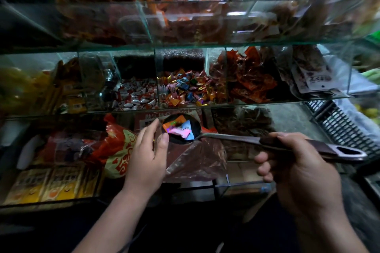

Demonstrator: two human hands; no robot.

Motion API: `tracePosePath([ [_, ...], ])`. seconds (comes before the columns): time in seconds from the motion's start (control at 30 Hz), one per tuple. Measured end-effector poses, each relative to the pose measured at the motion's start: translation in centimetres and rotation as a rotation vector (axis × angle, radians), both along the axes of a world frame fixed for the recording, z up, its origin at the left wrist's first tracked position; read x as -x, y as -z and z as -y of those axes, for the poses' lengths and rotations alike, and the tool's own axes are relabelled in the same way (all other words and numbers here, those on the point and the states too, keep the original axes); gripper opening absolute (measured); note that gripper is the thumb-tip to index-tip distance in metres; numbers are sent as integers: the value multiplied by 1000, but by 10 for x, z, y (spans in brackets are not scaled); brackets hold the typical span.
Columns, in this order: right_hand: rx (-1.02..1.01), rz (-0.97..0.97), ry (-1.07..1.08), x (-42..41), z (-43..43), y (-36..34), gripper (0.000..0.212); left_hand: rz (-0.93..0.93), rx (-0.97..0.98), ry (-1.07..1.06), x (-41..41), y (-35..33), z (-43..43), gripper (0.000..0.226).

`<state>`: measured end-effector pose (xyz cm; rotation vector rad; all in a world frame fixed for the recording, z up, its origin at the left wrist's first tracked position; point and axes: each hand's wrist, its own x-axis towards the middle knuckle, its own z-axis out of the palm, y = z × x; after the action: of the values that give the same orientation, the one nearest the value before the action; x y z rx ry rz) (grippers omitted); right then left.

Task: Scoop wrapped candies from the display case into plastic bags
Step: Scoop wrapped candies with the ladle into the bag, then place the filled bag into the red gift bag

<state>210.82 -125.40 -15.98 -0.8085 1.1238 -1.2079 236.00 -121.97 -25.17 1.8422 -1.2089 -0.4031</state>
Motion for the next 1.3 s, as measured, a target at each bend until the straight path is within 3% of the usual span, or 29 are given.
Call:
tracePosePath([
  [0.13,33,62,71,1,15,-9,23,5,164,-19,-2,-19,16,57],
  [0.33,220,23,55,-54,64,3,23,-30,161,-12,-5,-37,40,40],
  [0.4,491,-194,17,-79,84,18,15,-42,136,-16,-7,-36,43,36],
  [0.5,941,-862,-282,-100,121,45,33,-52,94,-15,-9,-33,42,33],
  [0.57,971,-1055,-418,-104,136,59,39,-56,71,-11,-11,-29,39,29],
  [0.6,959,-1031,-395,-106,141,65,38,-56,61,-14,-13,-27,37,28],
  [0.67,852,-809,-248,-114,141,72,34,-65,41,-28,-17,-21,34,25],
  [0.77,353,-103,-60,-133,137,65,29,-111,-7,-37,-21,-16,34,24],
  [0.83,47,306,-90,-139,137,55,30,-144,-20,-36,-20,-17,35,23],
  [0.9,-98,433,-197,-138,139,50,47,-160,-21,-29,-18,-19,35,23],
  [0.97,-139,361,-293,-132,139,46,55,-166,-15,-21,-16,-21,34,20],
  [1.0,-152,291,-283,-129,138,45,46,-172,-13,-15,-16,-21,32,18],
  [1.17,-2,-235,171,-108,135,64,13,-195,-25,70,-17,-11,11,14],
  [1.23,98,-420,101,-97,129,76,14,-148,-41,164,-17,-6,-3,18],
  [1.3,162,-639,11,-86,119,81,22,-86,-88,258,-16,0,-19,39],
])
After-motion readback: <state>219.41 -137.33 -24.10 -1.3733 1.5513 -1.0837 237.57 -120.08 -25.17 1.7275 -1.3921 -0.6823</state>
